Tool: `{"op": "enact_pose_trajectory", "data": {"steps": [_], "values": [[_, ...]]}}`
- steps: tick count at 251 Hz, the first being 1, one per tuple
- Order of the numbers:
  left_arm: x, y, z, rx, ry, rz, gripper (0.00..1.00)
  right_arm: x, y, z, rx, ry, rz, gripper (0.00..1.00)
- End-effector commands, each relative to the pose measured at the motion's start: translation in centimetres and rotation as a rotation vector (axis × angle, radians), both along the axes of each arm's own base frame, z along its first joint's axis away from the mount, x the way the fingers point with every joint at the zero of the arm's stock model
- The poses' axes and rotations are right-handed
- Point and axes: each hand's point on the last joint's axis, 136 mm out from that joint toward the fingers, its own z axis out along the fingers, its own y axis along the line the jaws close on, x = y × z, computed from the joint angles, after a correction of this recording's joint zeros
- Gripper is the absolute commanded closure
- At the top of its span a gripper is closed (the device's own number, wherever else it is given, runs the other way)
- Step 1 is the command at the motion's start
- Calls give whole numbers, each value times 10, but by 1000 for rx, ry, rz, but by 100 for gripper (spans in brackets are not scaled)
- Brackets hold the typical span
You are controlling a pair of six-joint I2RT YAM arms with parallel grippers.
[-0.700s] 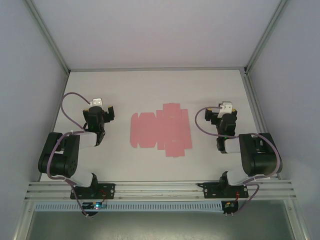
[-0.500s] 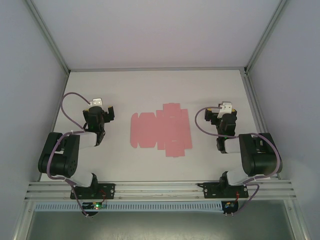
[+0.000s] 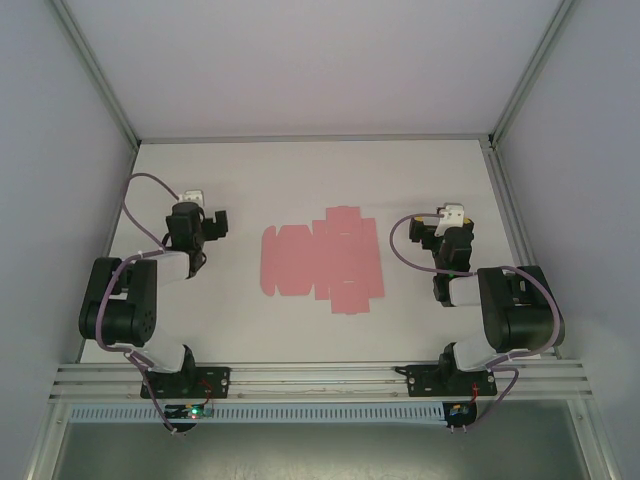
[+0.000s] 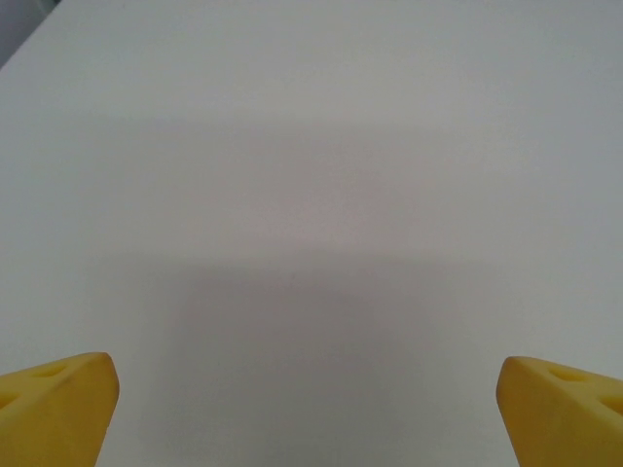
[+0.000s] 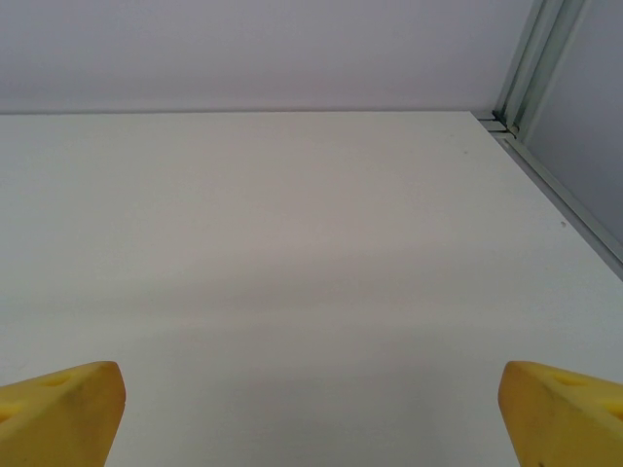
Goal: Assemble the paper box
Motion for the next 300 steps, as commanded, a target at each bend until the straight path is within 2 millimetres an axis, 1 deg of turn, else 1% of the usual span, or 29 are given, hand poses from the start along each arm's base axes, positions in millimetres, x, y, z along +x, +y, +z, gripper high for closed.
{"op": "enact_pose_trajectory", "data": {"steps": [1,6,7,14,26,44,58,73,81,99,117,131,139,140,146,158,168,190,209,226,228,234,246,255,263,276,300], "values": [[-1,-2,6,-21,-17,-10,0,5,4,10,3,-29,24,2],[-2,-1,6,-21,-18,-9,0,4,4,10,3,-29,24,2],[-1,-1,7,-21,-19,-9,0,7,5,13,2,-37,25,2],[-2,-1,7,-21,-20,-8,0,4,4,9,1,-29,24,2],[-3,0,9,-21,-29,2,0,6,3,14,6,-44,13,2],[-7,3,21,-17,-49,16,0,10,5,24,1,-12,23,2],[-11,6,35,-13,-69,34,0,13,8,33,-14,34,35,2],[-17,12,57,-25,-125,79,0,14,11,48,-34,35,35,2],[-19,11,71,-50,-159,84,0,13,14,57,-49,25,32,2],[-27,1,97,-98,-223,45,0,8,20,75,-59,-4,32,2],[-36,-2,118,-132,-268,37,0,4,29,90,-35,-20,50,2],[-42,-6,129,-149,-276,16,0,1,39,100,0,-21,78,2],[-46,-10,133,-169,-272,6,0,-1,47,104,26,-10,95,2],[-46,-10,133,-173,-271,5,0,-1,47,105,30,-9,94,1],[-47,-13,135,-199,-264,-1,0,-1,52,108,60,0,98,2],[-50,-19,132,-278,-223,0,0,-2,66,107,122,49,127,2],[-51,-31,127,-348,-170,-34,0,-2,81,102,157,111,164,2],[-53,-59,112,-499,-6,-111,0,-8,118,78,189,283,230,2],[-56,-78,90,-577,117,-136,0,-16,143,46,177,457,249,2],[-62,-94,69,-612,229,-172,0,-23,159,19,182,609,264,7],[-63,-95,67,-614,241,-175,0,-22,158,16,185,621,258,8],[-65,-99,60,-618,277,-185,0,-25,167,7,182,662,279,10],[-69,-105,48,-616,341,-182,0,-28,174,-10,178,733,288,15],[-72,-109,40,-625,384,-179,0,-28,175,-23,187,773,276,16],[-74,-114,34,-644,417,-189,0,-29,178,-34,196,806,273,19],[-78,-127,27,-681,467,-232,0,-30,182,-51,214,860,278,28],[-84,-143,13,-712,546,-266,0,-35,188,-77,243,946,291,36]]}}
